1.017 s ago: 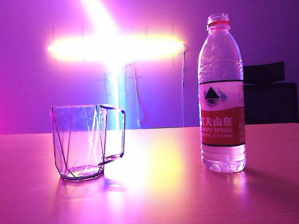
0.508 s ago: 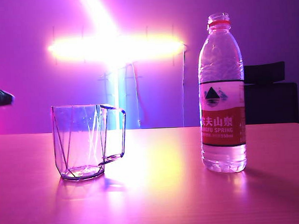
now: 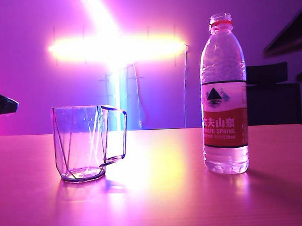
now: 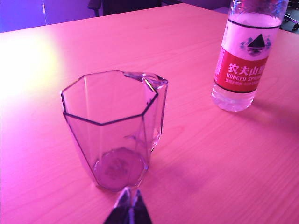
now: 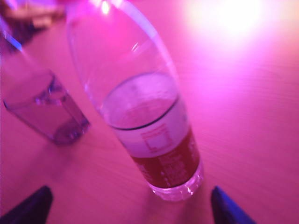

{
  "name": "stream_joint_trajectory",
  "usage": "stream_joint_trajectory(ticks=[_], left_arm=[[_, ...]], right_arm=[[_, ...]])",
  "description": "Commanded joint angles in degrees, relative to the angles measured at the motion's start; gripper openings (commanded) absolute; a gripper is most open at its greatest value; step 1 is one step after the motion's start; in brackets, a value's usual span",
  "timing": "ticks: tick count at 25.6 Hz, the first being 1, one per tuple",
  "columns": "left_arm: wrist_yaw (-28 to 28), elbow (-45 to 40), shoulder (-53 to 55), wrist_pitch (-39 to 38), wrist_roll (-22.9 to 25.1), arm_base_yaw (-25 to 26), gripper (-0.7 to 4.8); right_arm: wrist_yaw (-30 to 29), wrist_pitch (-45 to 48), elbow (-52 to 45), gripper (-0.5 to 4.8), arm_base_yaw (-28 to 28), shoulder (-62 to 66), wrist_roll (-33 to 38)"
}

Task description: Pick up the mineral water bottle on the table and pour water into the mug until it's half full.

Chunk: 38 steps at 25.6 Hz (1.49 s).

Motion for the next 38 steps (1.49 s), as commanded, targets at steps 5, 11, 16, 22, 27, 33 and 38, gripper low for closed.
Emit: stream_joint_trajectory(ticks=[5,11,16,22,27,33,38], left_arm=[[0.02,0.22,-0.04,0.83,-0.15,-0.11,-0.02],[0.02,0.22,-0.09,0.79,-0.15,-0.11,-0.02],[0.00,0.22,-0.11,0.83,-0.15,-0.11,-0.02],[0.00,0.22,-0.11,0.81,-0.15,-0.11,-0.02],[0.00,0.22,-0.11,0.83,-0.15,-0.11,-0.02],[0.02,0.22,-0.13,0.81,-0.15,-0.11,-0.02],[0.00,0.22,-0.90,0.72,-0.15,-0.11,-0.02]], right_arm=[[7.74,22.36,0.37,4.79,5.90,18.40,-9.53],[5.09,35.32,0.39,4.79,5.90,31.28,-9.73],[3.67,44.59,0.39,4.79,5.90,39.95,-9.66],[3.91,55.17,0.44,4.79,5.92,49.77,-7.37],[3.85,61.61,0.46,4.79,5.95,55.41,-5.75],[3.61,65.02,0.46,4.42,5.99,58.25,-4.28],[3.63,65.02,0.48,4.07,5.99,58.25,-4.28]])
